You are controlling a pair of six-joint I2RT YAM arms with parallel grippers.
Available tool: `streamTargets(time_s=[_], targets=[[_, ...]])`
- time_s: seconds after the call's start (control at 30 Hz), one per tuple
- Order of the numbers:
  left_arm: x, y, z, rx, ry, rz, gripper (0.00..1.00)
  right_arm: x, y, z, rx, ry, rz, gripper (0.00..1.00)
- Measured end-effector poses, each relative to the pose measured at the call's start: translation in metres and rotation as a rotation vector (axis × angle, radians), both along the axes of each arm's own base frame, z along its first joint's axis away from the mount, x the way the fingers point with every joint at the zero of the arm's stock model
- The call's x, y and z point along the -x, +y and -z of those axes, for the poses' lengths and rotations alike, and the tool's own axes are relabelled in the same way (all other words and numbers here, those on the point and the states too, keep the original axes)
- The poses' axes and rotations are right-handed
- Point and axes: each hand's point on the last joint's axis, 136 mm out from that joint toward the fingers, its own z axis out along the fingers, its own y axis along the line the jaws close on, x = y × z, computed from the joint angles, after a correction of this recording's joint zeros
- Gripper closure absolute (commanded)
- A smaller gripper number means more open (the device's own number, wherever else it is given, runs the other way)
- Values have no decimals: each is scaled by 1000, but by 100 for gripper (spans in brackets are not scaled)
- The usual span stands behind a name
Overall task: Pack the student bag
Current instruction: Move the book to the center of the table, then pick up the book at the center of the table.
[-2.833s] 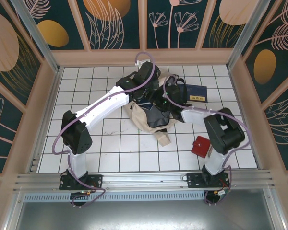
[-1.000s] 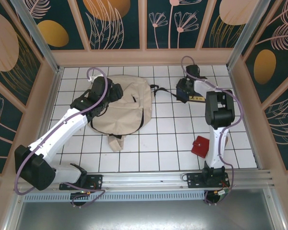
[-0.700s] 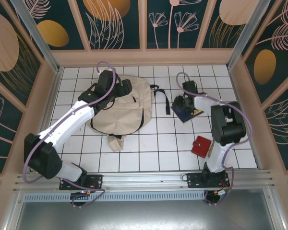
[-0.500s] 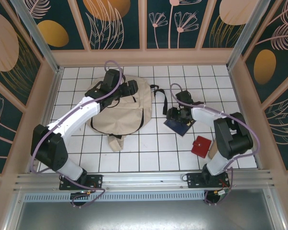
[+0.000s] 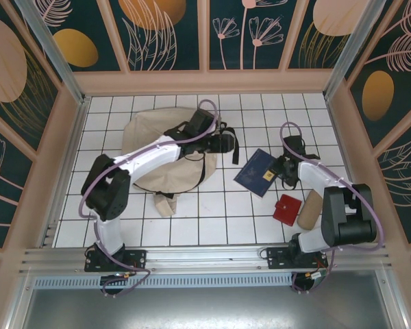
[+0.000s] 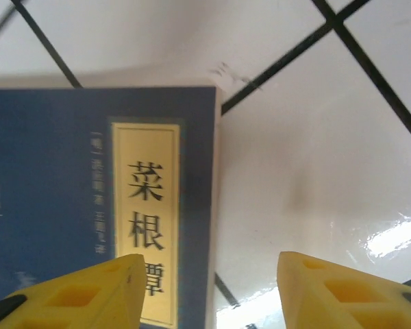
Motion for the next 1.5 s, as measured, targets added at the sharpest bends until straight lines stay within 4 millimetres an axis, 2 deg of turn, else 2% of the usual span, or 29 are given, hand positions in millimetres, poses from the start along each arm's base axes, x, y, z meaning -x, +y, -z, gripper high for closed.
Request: streamTargets(time_s=[0.1, 0.27, 0.43, 0.53, 0.67, 0.83, 0.9, 0.93, 1.0, 1.07, 1.23, 1.37, 1.5], targets=[[7, -13, 19, -3, 48, 38, 32, 0, 4, 8, -17, 22, -12, 58], [11, -24, 38, -1, 105, 65, 41, -1, 15, 17, -70, 39, -42, 64], [18, -36, 57, 6, 165, 94, 44, -5, 31, 18, -118, 28, -107, 68], [24, -39, 71, -1, 201, 108, 46, -9, 51, 18, -174, 18, -187, 70], [27, -39, 83, -12, 226, 104, 48, -25, 69, 17, -211, 3, -255, 71], [24, -31, 97, -61, 239, 54, 50, -30, 73, 15, -216, -10, -271, 70], [24, -30, 101, -64, 252, 48, 50, -30, 73, 14, -220, -11, -273, 67], [25, -30, 103, -65, 260, 46, 50, -30, 74, 14, -222, -10, -273, 65], [25, -29, 106, -69, 267, 41, 50, -29, 74, 10, -224, -14, -268, 54], [26, -28, 108, -75, 273, 37, 50, -28, 74, 3, -226, -31, -270, 51], [28, -26, 116, -89, 293, 33, 50, -22, 76, -14, -248, -70, -278, 53], [29, -26, 118, -86, 302, 38, 49, -6, 78, -4, -273, -29, -270, 54], [29, -28, 116, -68, 312, 44, 48, 8, 88, 6, -306, 18, -294, 59]])
